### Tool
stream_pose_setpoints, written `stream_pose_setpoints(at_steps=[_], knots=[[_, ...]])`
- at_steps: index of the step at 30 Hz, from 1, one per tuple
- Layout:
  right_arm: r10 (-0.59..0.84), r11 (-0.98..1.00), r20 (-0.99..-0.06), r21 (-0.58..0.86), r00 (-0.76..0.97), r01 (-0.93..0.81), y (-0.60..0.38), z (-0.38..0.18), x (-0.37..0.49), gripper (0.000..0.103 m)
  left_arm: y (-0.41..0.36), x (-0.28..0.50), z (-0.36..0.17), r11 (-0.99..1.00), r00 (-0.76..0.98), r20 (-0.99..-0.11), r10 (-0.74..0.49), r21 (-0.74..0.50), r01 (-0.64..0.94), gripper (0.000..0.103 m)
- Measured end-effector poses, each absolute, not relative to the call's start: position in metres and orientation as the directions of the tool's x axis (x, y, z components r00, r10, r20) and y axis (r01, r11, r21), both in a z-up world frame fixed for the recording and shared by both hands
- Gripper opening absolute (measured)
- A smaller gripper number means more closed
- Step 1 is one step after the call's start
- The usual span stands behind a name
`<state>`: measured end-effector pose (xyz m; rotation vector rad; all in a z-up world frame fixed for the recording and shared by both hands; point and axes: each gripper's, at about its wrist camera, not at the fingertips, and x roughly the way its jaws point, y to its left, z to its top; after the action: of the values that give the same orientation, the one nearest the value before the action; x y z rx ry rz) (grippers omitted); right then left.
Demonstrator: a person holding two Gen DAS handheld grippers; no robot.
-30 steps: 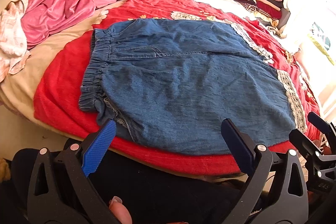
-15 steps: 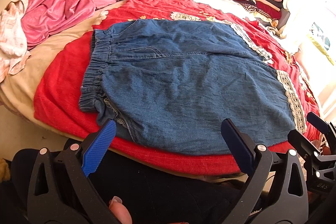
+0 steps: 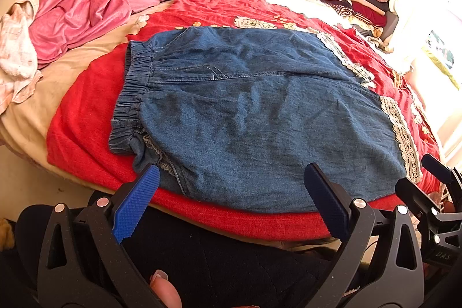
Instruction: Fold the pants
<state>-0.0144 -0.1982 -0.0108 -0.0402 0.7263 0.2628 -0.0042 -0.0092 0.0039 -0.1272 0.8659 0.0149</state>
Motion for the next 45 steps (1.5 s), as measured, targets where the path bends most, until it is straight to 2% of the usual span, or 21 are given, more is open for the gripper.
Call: stream_pose_setpoints(at_steps=[23,45], knots=[[0.242,0.958,-0.68,0.057,0.692,-0.28,-0.184,-0.009,0.018,0.099,0.011,0.014,0.005,0.991,0.656,-0.754,-0.01,-0.094,-0.093,0.094],[0.346,0.874,-0.697,-0.003,0.628,-0.485,-0.086,0.015,0.145,0.099,0.145,0.117,0.011,0.948,0.638,-0.762,0.112,-0.111,-0.299,0.094]])
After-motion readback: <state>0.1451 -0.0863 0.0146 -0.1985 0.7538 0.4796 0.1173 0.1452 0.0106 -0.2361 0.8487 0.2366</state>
